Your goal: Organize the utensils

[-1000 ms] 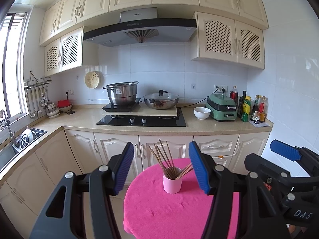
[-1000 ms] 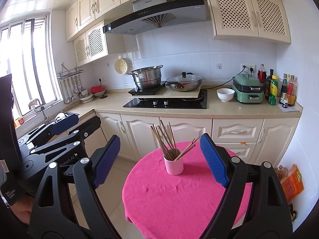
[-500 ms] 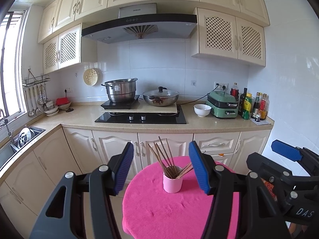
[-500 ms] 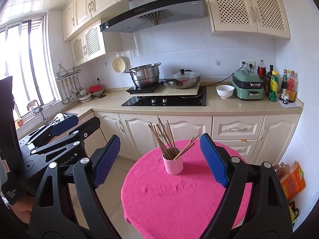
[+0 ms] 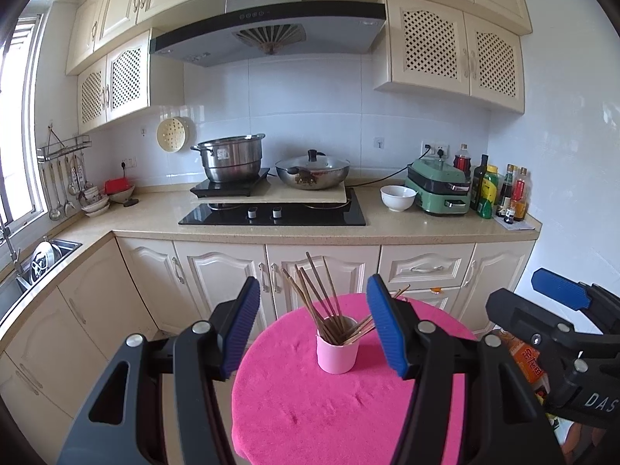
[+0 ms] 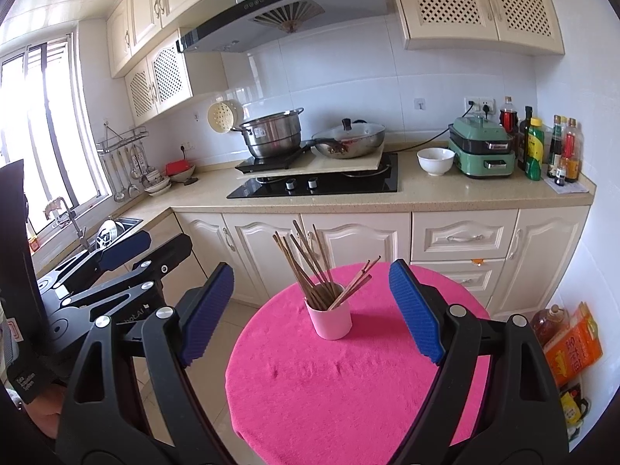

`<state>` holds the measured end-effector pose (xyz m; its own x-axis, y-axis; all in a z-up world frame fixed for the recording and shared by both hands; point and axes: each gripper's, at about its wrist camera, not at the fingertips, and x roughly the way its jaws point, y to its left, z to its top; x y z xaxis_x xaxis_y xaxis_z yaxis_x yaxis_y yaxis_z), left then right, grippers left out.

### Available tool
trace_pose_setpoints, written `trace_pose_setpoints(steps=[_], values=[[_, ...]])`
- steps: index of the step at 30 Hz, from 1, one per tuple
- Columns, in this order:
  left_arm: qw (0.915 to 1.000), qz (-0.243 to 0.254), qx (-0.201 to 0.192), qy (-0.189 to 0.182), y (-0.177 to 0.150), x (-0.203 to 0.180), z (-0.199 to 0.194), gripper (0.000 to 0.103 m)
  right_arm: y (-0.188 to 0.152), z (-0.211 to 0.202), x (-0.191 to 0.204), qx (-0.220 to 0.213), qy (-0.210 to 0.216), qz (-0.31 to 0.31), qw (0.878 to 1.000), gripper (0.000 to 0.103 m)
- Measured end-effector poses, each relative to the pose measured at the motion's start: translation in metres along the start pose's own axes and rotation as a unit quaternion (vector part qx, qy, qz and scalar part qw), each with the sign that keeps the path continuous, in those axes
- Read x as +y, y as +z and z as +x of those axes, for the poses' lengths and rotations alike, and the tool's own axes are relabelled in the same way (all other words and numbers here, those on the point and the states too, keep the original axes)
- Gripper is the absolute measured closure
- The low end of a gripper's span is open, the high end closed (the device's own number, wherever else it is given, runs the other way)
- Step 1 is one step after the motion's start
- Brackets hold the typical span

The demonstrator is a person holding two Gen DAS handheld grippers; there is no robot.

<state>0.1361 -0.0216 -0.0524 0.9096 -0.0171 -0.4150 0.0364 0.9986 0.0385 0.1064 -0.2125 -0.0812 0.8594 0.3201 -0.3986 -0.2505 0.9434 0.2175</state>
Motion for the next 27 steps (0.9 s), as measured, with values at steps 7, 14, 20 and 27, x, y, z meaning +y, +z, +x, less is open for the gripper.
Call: trace_pose_setpoints(steps=[7, 14, 20, 27], values=[[0.9999, -0.001, 0.012, 0.001, -0.001, -0.002, 0.029, 0.046, 0.002, 0.027, -0.015, 0.014, 0.002, 0.004, 1.0, 0.022], [0.9997, 0.004, 0.021, 0.007, -0.001, -0.004, 0.054, 0.046, 0.003, 0.048, -0.026, 0.022, 0.001, 0.008, 1.0, 0.022], [0.9987, 0.005, 0.049, 0.012, -0.01, -0.003, 0.083, 0.046, -0.002, 0.074, -0.04, 0.039, -0.007, 0.016, 0.999, 0.022], [0.995, 0.0, 0.098, 0.022, -0.026, 0.003, 0.132, 0.046, -0.021, 0.117, -0.077, 0.068, -0.057, 0.024, 0.996, 0.022]])
